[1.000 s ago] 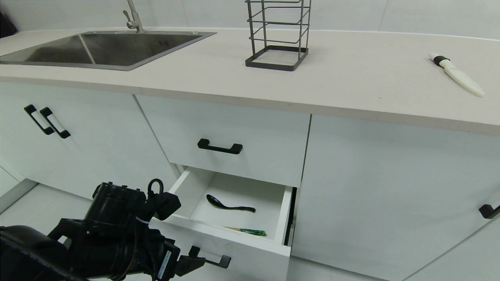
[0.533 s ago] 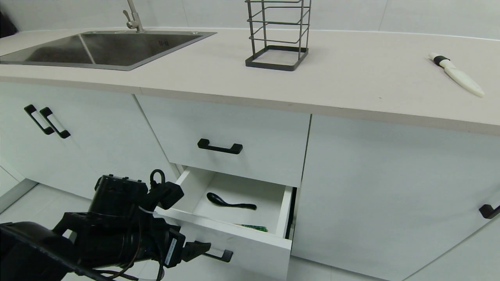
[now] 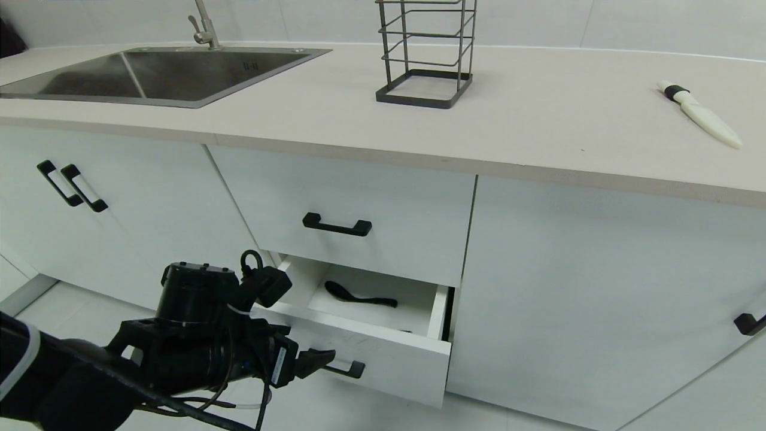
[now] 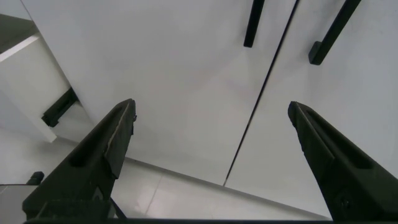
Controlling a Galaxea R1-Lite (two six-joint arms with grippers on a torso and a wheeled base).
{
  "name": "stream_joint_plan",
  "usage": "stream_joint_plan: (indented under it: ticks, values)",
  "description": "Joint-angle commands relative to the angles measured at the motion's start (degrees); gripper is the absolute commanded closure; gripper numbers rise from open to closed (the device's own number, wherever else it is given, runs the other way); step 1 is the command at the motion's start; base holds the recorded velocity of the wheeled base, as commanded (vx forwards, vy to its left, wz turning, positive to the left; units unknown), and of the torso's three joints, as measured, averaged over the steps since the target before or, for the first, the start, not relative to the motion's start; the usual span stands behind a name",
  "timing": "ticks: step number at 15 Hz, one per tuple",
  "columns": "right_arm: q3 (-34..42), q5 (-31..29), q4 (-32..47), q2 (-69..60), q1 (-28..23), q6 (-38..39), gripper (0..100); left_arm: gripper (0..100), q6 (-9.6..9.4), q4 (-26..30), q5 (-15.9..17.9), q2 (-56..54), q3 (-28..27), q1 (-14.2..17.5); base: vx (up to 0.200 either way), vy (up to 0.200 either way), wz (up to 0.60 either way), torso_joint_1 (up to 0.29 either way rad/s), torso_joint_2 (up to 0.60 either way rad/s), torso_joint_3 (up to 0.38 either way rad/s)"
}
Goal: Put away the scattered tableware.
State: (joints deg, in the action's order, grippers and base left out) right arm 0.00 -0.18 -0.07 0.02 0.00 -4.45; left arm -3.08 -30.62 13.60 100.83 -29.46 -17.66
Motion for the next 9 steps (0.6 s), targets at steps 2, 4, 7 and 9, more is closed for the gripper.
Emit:
stream_joint_plan:
  ticks: [2,4,7,9]
  values:
    - [0.00,0.01,-0.01,-0.02,0.00,-0.03,0,0,0.01,-5.50,0.02,3.85,-0.42,0.00,0.000,0.000,0.00,0.000,0.00,0.000]
    - [0.00,0.01,-0.01,-0.02,0.00,-0.03,0,0,0.10,-10.42,0.19,5.78,-0.68,0.00,0.000,0.000,0.00,0.000,0.00,0.000]
    - [0.00,0.01,-0.01,-0.02,0.00,-0.03,0,0,0.10,-16.22,0.37,8.68,-0.77,0.00,0.000,0.000,0.00,0.000,0.00,0.000]
    - [0.00,0.01,-0.01,-0.02,0.00,-0.03,0,0,0.10,-19.04,0.37,10.53,-1.82,0.00,0.000,0.000,0.00,0.000,0.00,0.000]
